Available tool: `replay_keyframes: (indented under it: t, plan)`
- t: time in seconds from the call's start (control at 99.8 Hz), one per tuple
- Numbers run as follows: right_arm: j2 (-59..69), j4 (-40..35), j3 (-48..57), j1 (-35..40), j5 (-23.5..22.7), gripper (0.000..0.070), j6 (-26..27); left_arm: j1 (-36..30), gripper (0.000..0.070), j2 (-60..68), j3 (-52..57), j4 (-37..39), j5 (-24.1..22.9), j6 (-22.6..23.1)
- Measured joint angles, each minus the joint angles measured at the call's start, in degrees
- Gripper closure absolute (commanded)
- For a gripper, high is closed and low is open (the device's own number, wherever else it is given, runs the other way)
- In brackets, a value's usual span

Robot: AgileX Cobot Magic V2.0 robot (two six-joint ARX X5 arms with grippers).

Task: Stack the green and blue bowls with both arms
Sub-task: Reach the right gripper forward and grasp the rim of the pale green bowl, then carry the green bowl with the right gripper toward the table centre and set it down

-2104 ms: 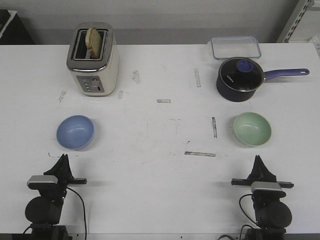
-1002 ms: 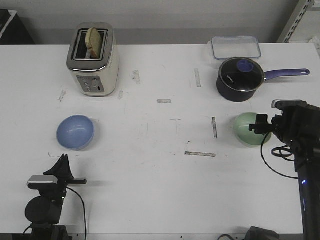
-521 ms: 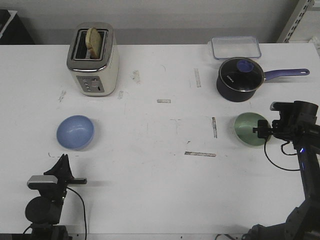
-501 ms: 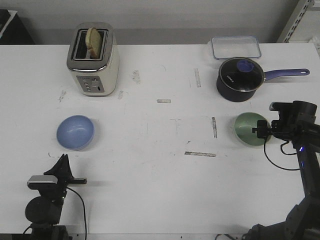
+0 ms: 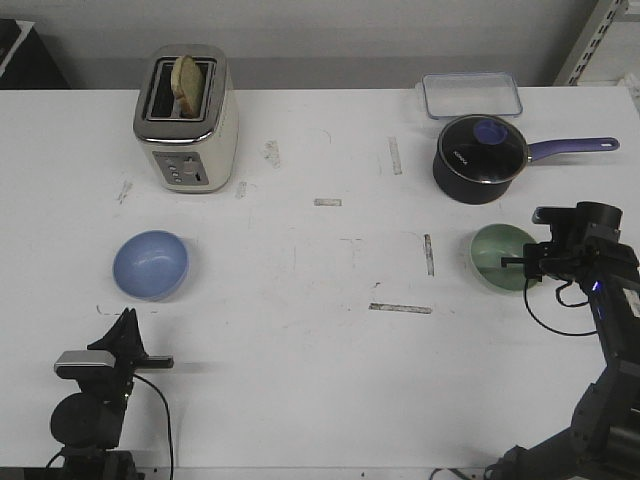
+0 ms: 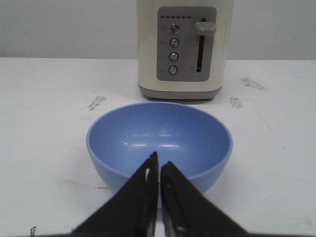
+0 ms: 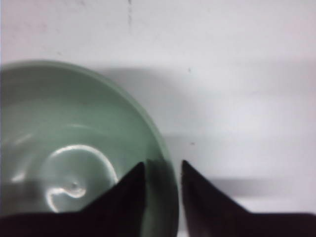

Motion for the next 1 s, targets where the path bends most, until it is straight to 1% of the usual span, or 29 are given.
replay_keyframes:
  t: [0.271, 0.371, 0.461, 0.551, 0.681, 0.721, 0.852, 0.912, 1.002]
  plan:
    - [-1.25, -0.46, 1.38, 0.94, 0.26, 0.0700, 0.31, 0.00, 0.0699, 0.02, 0.00, 0.00, 0.00, 0.00]
    - [-4.02, -2.29, 2.97, 2.91, 0.83, 0.0700, 0.28, 0.00, 0.0699, 0.02, 0.00, 0.00, 0.00, 0.00]
    - [-7.58, -3.61, 5.77, 5.84, 0.28, 0.0700, 0.98, 0.00, 0.0699, 0.02, 0.00, 0.00, 0.00, 0.00]
    - [-11.21, -3.82, 8.24, 9.90, -2.56, 0.0700, 3.02, 0.00, 0.0699, 0.02, 0.00, 0.00, 0.00, 0.00]
    - [-14.29, -4.20, 8.59, 17.55, -9.79, 0.0700, 7.56, 0.00, 0.0699, 0.02, 0.00, 0.00, 0.00, 0.00]
    - [-14.27, -4.76, 8.59, 20.35, -11.30, 0.0700, 8.70, 0.00, 0.0699, 0.00, 0.00, 0.02, 0.00, 0.00]
    - [-13.09, -7.19, 7.98, 30.34, -11.41, 0.0700, 10.58, 0.00, 0.0699, 0.02, 0.00, 0.00, -0.02, 0.00]
    - [-12.72, -6.91, 7.13, 34.88, -11.37, 0.0700, 10.93, 0.00, 0.0699, 0.00, 0.00, 0.02, 0.00, 0.00]
    - [-12.70, -4.59, 4.74, 41.24, -10.82, 0.0700, 11.04, 0.00, 0.0699, 0.02, 0.00, 0.00, 0.00, 0.00]
